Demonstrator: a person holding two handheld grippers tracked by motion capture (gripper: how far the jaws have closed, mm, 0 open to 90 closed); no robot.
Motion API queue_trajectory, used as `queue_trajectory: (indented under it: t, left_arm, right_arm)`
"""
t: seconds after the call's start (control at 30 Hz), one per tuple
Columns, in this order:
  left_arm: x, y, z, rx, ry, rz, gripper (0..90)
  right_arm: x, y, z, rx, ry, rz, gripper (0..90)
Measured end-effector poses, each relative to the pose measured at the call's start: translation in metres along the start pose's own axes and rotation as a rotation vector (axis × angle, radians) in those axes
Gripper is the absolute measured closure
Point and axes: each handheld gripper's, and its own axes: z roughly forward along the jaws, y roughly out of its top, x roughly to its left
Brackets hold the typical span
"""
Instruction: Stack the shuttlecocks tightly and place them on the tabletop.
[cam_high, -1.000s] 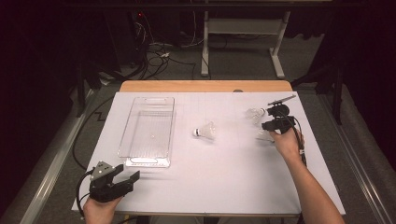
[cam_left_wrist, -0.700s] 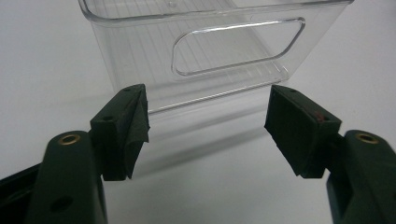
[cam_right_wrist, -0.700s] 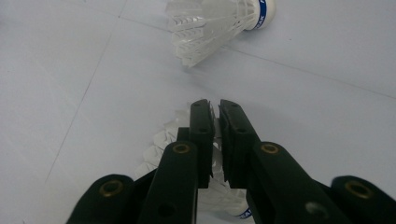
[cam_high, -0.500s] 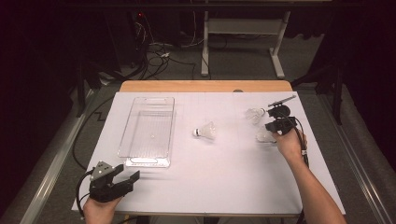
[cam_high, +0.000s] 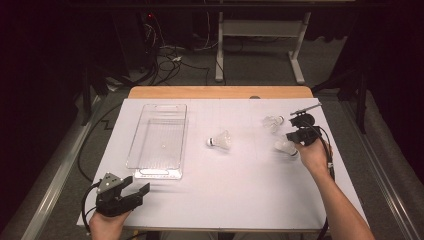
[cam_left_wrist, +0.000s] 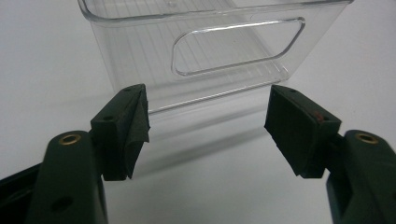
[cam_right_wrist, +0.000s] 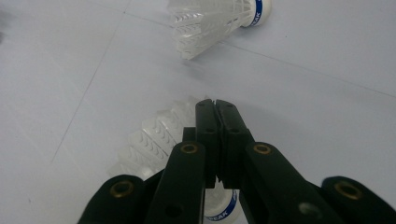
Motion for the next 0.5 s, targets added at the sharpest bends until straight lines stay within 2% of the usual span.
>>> queue_trajectory:
  t: [0.27,0.5]
  left_arm:
    - [0.000,0.000,0.000,0.001,-0.002,-0.003,31.4]
    - [0.000,0.000,0.000,0.004,-0.004,-0.003,31.4]
  right_arm:
    - [0.007,-0.001,-0.005,-0.019,0.030,-0.029,89.5]
    - [0.020,0.000,-0.009,-0.037,0.066,-0.068,89.6]
